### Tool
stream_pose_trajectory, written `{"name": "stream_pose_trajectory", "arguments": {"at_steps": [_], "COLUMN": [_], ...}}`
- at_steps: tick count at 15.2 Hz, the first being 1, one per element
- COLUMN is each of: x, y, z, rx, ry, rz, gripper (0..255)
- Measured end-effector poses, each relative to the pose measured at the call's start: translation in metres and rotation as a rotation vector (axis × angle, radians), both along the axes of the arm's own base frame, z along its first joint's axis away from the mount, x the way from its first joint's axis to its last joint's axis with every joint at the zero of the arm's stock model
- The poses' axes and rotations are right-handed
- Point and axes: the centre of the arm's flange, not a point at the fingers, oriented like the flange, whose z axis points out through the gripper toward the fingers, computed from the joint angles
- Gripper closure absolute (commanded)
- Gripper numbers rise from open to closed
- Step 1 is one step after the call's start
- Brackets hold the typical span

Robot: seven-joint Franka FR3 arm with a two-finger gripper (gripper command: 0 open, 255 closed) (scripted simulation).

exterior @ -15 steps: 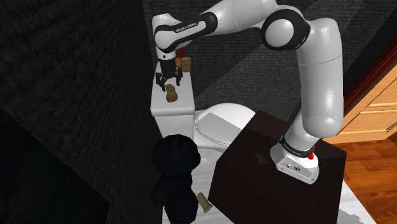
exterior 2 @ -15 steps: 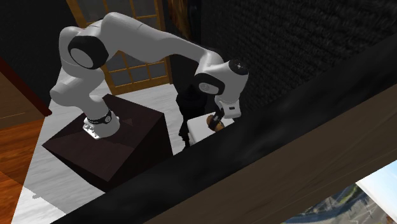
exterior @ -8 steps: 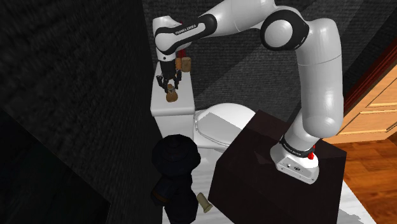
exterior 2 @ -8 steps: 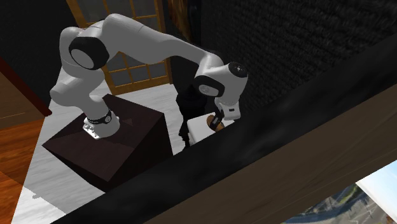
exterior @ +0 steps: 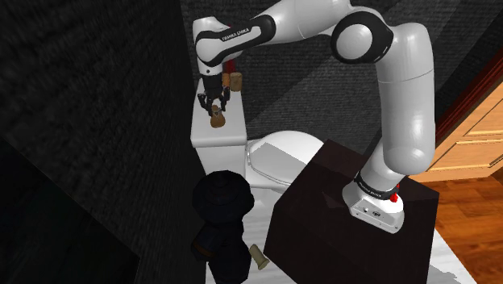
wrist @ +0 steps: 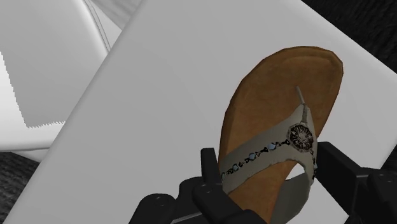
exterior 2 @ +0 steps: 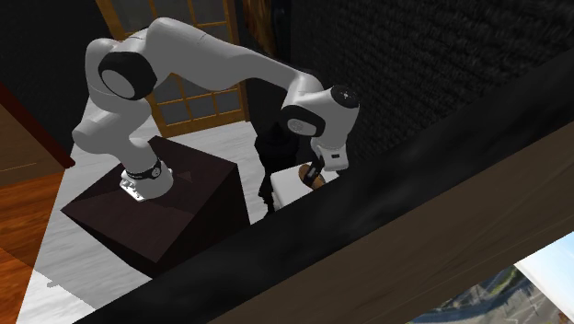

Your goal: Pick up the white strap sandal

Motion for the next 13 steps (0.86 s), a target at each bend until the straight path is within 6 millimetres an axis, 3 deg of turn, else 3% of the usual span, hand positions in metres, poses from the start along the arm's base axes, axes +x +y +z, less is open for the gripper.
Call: {"name": "stream_pose_trajectory", "arguments": {"at_steps": [13], "x": [-0.001], "y": [0.000], "z": [0.066], "rx": [0.000], "ry": [0.000], "rz": [0.000], "gripper": [255]}}
